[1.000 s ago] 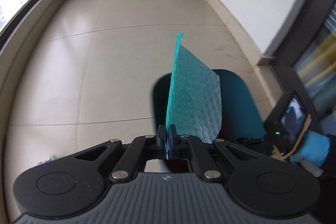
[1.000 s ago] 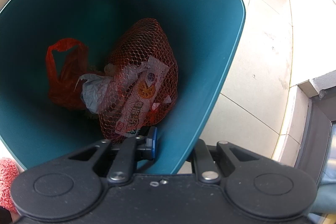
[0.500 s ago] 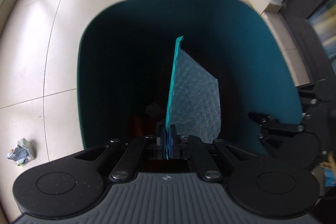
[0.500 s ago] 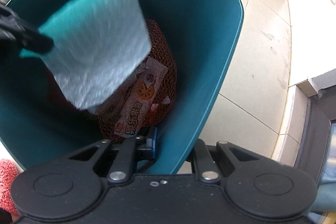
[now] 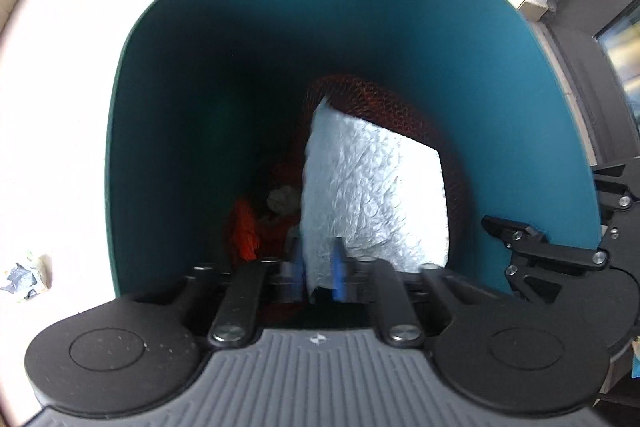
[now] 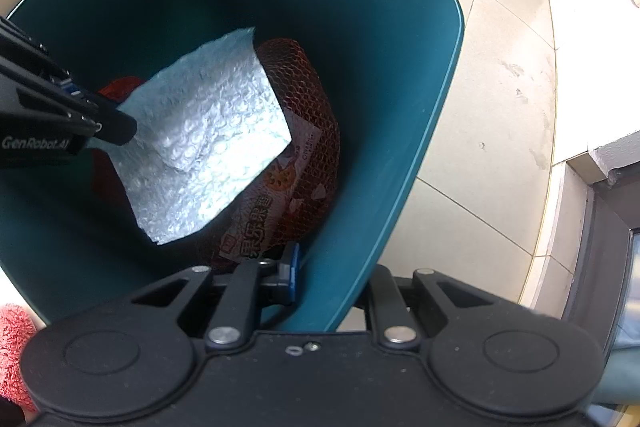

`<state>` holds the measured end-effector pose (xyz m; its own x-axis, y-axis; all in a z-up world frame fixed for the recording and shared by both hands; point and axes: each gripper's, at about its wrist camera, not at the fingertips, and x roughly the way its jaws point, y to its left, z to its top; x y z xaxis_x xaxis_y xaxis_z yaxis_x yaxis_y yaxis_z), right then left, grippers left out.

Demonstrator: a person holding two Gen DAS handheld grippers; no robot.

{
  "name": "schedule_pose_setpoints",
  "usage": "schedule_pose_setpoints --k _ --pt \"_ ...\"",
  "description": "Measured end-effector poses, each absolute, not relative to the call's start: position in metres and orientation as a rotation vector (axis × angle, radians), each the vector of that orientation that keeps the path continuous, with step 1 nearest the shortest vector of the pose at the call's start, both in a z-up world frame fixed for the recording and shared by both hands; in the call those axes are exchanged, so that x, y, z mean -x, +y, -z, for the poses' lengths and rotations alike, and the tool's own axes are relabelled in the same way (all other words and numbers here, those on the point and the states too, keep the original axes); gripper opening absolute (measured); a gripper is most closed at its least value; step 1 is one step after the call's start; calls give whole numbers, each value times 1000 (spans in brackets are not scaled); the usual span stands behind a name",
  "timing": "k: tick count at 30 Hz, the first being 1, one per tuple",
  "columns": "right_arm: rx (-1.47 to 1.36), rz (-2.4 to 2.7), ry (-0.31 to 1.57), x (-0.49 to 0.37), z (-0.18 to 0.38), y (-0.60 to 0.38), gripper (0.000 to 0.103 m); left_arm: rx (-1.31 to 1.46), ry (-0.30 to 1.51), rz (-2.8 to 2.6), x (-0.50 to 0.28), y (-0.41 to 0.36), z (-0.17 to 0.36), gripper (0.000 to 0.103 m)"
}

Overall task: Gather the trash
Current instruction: 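Open the left tool to drop the bubble wrap into the basket, then move the left tool down toward the clear snack wrapper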

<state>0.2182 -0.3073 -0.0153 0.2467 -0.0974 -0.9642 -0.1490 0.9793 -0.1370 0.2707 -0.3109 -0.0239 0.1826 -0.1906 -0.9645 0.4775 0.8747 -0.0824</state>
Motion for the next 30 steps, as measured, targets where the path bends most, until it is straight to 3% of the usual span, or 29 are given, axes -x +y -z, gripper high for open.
schedule_pose_setpoints --k 2,12,19,21,23,25,30 --pt "214 -36 1324 -218 15 -308 14 -238 1282 492 -267 -307 17 49" --pt "200 -35 1332 -220 16 -313 14 -126 1169 562 -257 -259 -60 49" --pt "193 -31 1348 -224 18 -314 13 -144 1104 431 -282 -184 -95 55" --pt "195 -30 1351 -225 19 -314 13 -134 1100 368 -291 -157 -96 56" --pt "190 -25 1356 -225 19 -314 13 -114 1109 291 -301 -129 -91 68" --pt "187 -15 1363 -226 20 -313 13 -95 1113 206 -312 -102 -80 71" --pt "186 16 1375 -228 22 -310 13 40 1187 -67 -349 -27 -30 80"
